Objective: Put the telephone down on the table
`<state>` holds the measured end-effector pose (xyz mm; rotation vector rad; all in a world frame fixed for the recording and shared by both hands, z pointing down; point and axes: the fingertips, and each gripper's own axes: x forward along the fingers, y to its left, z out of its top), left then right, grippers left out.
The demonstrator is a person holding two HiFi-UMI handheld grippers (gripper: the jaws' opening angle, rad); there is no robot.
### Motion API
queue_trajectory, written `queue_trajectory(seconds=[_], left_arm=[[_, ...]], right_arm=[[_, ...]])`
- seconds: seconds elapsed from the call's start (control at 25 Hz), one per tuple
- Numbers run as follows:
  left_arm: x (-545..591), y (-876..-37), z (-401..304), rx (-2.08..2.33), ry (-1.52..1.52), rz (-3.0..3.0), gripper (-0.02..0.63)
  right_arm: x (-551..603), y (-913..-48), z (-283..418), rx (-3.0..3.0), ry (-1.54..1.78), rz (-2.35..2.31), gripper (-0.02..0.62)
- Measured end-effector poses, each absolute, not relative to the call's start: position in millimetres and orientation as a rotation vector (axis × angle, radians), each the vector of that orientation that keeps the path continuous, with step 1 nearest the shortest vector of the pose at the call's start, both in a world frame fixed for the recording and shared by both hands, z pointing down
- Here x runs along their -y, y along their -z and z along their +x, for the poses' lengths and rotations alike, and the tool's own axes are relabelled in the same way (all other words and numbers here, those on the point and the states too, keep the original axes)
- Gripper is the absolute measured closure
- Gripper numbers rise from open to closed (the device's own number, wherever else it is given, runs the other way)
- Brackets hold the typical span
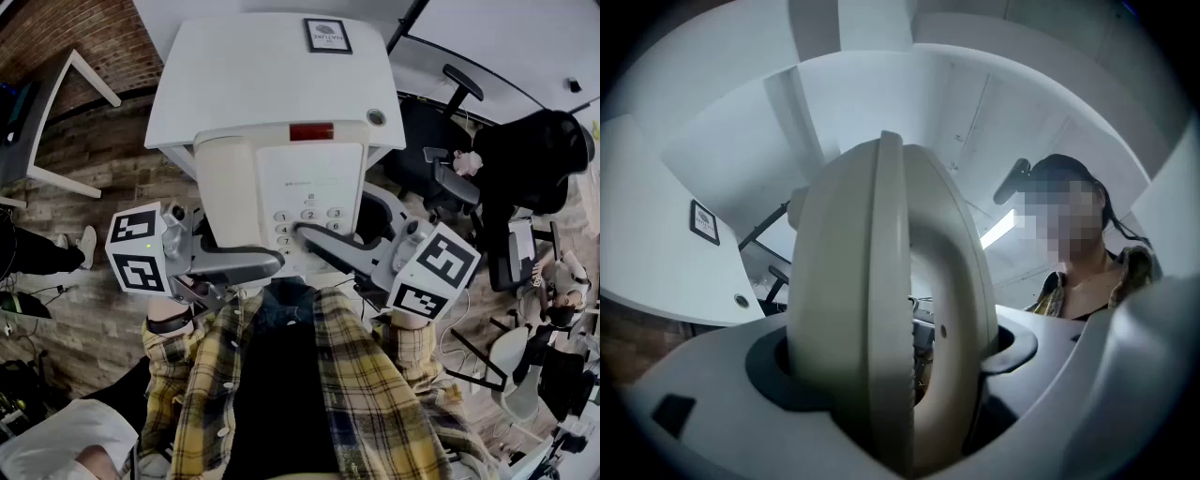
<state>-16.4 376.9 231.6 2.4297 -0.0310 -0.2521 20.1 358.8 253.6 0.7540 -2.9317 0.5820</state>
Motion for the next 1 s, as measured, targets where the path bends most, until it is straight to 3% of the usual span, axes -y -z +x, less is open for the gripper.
queue_trajectory(seconds=[1.0], left_arm=[[-380.3,-234.4,28.0,0.073,0.234,2.465,0.169]], right_arm=[[-359.9,-257.0,63.0,2.984,-0.561,0.723,0.302]])
